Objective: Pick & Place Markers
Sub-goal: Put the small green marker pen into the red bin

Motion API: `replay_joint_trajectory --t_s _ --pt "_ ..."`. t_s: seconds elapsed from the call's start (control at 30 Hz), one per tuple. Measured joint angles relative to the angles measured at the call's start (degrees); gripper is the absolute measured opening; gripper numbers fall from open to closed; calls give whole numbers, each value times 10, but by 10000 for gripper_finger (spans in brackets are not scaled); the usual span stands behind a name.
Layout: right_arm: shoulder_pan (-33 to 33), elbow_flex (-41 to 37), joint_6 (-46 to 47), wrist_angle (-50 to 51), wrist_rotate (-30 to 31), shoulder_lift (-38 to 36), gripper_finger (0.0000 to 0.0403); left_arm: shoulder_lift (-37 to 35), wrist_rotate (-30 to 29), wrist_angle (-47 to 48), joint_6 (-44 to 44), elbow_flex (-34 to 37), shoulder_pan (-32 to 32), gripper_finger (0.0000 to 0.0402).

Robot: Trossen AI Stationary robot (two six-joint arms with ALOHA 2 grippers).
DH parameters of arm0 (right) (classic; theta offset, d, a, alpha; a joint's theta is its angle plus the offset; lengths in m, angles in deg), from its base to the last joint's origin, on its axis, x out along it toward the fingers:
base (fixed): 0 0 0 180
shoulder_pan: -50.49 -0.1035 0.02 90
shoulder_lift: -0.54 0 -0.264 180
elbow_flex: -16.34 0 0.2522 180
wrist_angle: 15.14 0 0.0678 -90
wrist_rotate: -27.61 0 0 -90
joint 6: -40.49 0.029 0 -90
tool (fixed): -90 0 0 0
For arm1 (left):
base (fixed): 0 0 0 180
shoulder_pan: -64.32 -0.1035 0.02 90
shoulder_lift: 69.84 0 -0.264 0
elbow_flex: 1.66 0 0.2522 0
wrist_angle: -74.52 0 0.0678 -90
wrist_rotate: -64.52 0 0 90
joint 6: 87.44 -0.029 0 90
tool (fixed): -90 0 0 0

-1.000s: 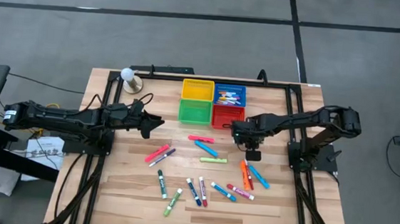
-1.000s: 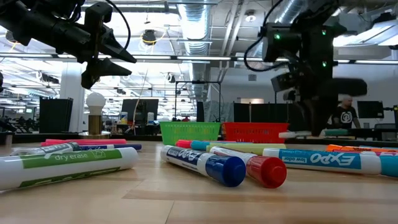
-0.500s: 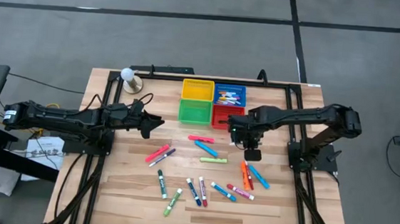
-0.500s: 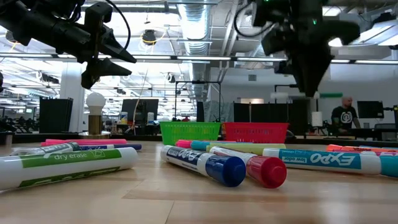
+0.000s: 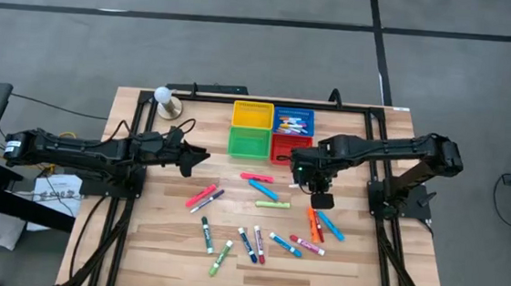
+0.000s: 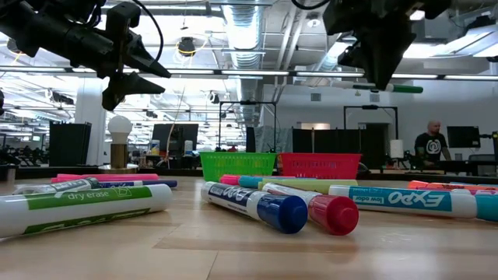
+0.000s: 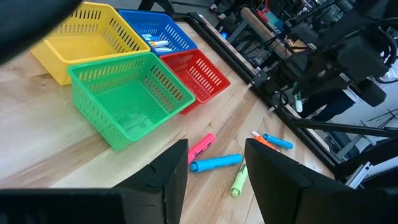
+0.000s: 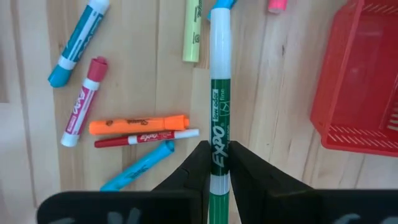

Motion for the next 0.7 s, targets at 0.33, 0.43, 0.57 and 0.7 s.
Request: replay_joint_trajectory --t_s 0.33,0.43,0.57,0.7 --pt "1 1 0 -2 6 0 41 0 0 -2 0 0 0 158" --pt "1 1 0 -10 35 0 42 0 0 -4 0 0 0 158" --pt "11 1 -11 -31 69 0 41 0 0 -5 0 0 0 158" --pt "33 1 -27 -53 89 0 40 0 0 -6 0 0 0 158"
